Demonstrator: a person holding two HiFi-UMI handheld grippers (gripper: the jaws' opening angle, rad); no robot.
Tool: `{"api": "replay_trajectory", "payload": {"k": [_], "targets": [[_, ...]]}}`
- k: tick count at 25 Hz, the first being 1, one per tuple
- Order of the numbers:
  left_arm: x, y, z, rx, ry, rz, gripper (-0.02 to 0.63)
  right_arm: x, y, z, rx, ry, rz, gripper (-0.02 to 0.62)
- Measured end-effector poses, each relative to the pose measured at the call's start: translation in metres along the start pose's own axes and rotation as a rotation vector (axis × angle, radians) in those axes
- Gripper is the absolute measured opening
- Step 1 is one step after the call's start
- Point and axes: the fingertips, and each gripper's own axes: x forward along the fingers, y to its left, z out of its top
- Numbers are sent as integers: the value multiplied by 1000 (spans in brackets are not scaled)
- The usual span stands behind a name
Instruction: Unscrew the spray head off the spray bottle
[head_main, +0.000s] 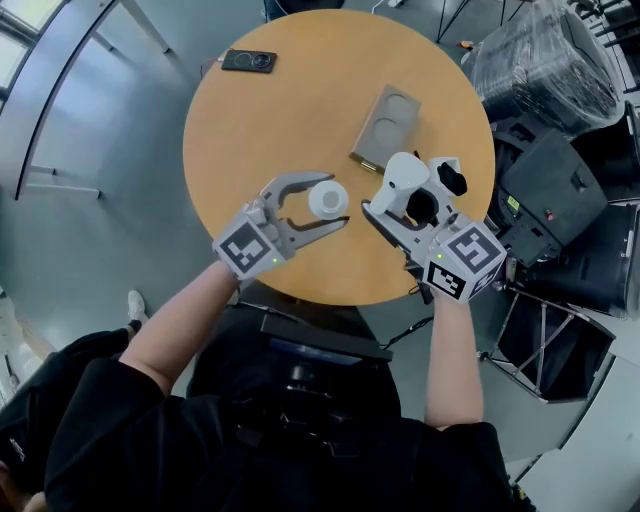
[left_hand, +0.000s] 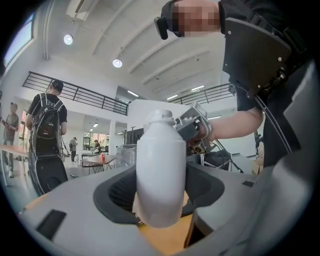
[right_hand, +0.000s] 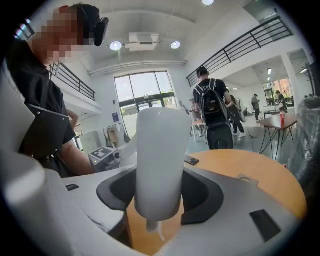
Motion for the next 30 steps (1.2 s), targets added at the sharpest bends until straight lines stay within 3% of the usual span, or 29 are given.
{"api": "replay_trajectory", "payload": {"k": [10,13,16,21,30], "targets": [[23,24,-77,-68,32,18,302,37,-63,-103,118,120,-53,259],[32,26,-105,-43,51,14,302,49,-81,-143,130,169,-67,259],[41,28,-138,-33,66,4,302,63,-96,-184,147,221,-81,259],[64,35,-198,-83,46,18,302,84,-128,-253,158,310,-104,259],[90,35,-312,-121,114,32,302,110,-170,-364,156,500,-165,259]]}}
